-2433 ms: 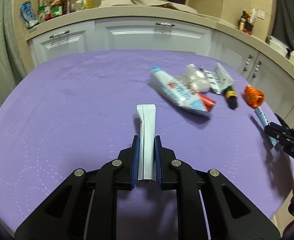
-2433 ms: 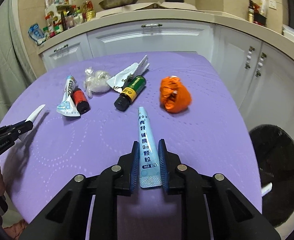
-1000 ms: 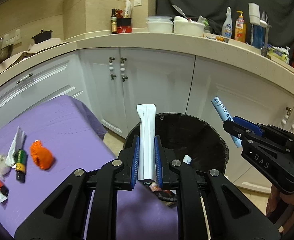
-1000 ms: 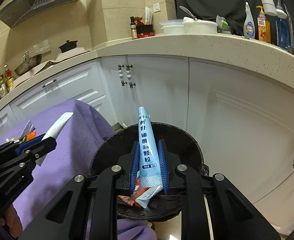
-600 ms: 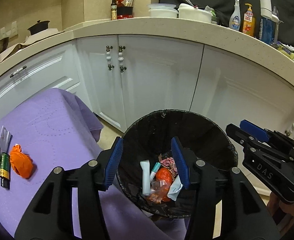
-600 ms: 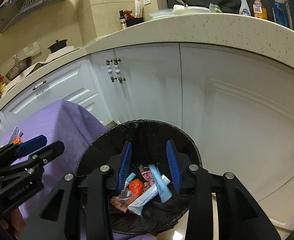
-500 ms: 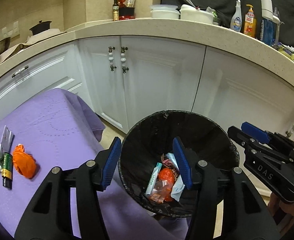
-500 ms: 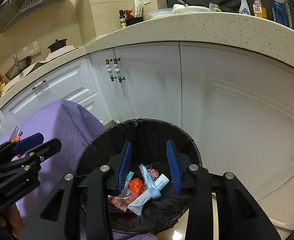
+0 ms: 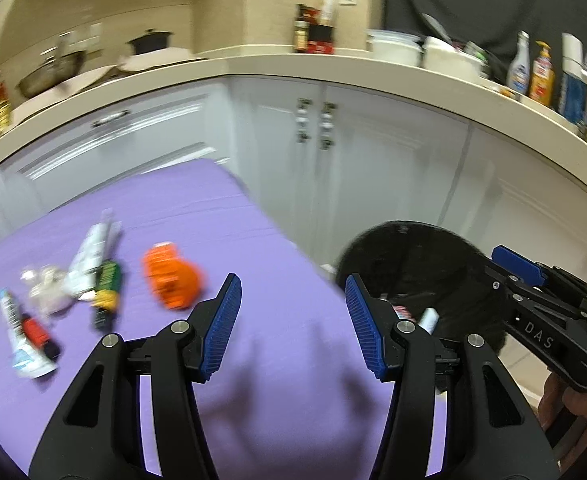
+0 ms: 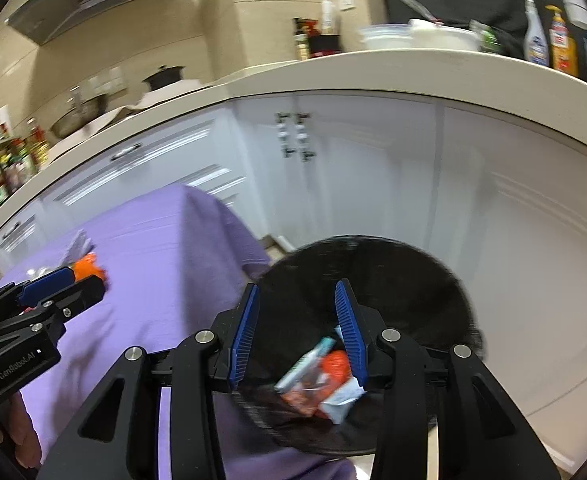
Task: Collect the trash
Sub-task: 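Grasp the white-blue toothpaste tube with the left tool, then grasp the red bottle with right tool while left tool holds toothpaste tube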
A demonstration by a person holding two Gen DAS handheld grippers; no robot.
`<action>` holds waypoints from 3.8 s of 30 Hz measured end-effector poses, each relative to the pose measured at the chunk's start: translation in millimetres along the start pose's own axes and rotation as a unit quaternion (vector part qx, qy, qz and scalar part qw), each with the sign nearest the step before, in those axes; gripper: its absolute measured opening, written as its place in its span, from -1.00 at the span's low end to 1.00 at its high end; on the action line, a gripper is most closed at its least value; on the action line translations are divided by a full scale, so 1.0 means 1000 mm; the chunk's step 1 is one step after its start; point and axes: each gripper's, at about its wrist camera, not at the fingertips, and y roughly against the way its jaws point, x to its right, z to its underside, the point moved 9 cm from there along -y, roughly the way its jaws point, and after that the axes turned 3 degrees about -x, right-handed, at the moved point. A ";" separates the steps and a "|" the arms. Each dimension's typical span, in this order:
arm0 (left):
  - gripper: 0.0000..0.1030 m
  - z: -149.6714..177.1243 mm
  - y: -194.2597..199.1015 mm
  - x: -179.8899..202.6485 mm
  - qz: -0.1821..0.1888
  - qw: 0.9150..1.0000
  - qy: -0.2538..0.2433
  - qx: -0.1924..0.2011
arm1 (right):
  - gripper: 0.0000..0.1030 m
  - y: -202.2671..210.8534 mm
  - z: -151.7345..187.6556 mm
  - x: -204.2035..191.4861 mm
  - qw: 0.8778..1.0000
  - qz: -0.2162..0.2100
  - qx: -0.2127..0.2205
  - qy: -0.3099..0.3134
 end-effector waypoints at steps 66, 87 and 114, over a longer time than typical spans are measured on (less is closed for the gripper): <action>-0.93 0.121 0.083 -0.290 -0.136 0.967 0.206 -0.056 | -0.18 -0.037 0.051 -0.320 0.951 -0.200 -0.086 0.218; -0.93 0.141 0.106 -0.330 -0.155 0.960 0.228 -0.052 | -0.48 -0.061 0.076 -0.361 0.933 -0.197 -0.140 0.265; -0.93 0.134 0.122 -0.318 -0.160 0.962 0.216 -0.036 | -0.51 -0.020 0.058 -0.326 0.949 -0.193 -0.091 0.231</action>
